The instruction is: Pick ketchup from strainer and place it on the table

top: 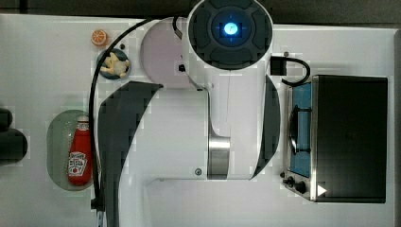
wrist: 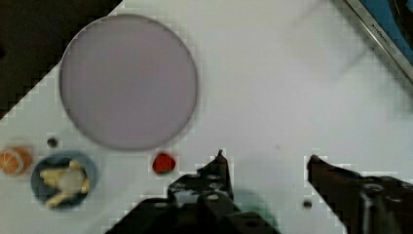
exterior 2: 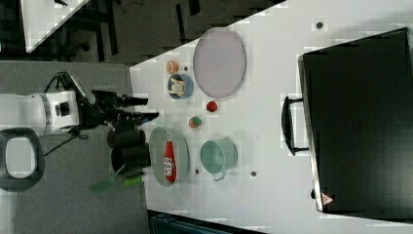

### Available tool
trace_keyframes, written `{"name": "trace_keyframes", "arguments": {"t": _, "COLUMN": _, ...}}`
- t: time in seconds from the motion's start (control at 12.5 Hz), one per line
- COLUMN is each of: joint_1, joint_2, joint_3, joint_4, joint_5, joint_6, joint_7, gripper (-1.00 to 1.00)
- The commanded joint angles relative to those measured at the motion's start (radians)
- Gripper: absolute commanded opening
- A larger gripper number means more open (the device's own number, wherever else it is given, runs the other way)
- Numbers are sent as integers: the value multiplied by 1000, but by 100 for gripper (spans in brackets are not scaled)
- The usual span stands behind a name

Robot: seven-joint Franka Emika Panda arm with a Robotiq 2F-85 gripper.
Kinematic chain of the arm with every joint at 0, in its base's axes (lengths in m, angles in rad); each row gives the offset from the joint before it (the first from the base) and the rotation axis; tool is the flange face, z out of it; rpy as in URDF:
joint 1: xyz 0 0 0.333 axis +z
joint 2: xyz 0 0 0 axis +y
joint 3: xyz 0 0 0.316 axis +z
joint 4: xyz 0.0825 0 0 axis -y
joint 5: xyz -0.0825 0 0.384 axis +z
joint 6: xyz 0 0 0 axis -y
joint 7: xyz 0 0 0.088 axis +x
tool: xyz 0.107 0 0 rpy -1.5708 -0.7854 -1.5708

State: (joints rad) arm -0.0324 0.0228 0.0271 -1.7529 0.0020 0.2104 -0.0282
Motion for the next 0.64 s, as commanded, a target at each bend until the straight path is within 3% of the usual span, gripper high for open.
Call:
{"name": "trace_keyframes", "arguments": {"t": 0.08, "joint_1": -114, "joint_2": -161, "joint_3": 126, "joint_4": -113, "joint_5": 53, "joint_6": -93, "joint_7": 25, "gripper": 58}}
{"name": "trace_keyframes", "arguments": {"t": 0.24, "joint_1": -92, "joint_2": -148, "joint_3": 184, "joint_4": -113, "joint_5": 57, "joint_6": -88, "joint_7": 25, "gripper": 99}}
{"name": "trace_keyframes", "arguments": {"t": 0.64, "joint_1": -63, "joint_2": -102, "joint_3": 413, "joint_4": -114, "joint_5": 56, "joint_6": -72, "joint_7": 33, "gripper": 100}}
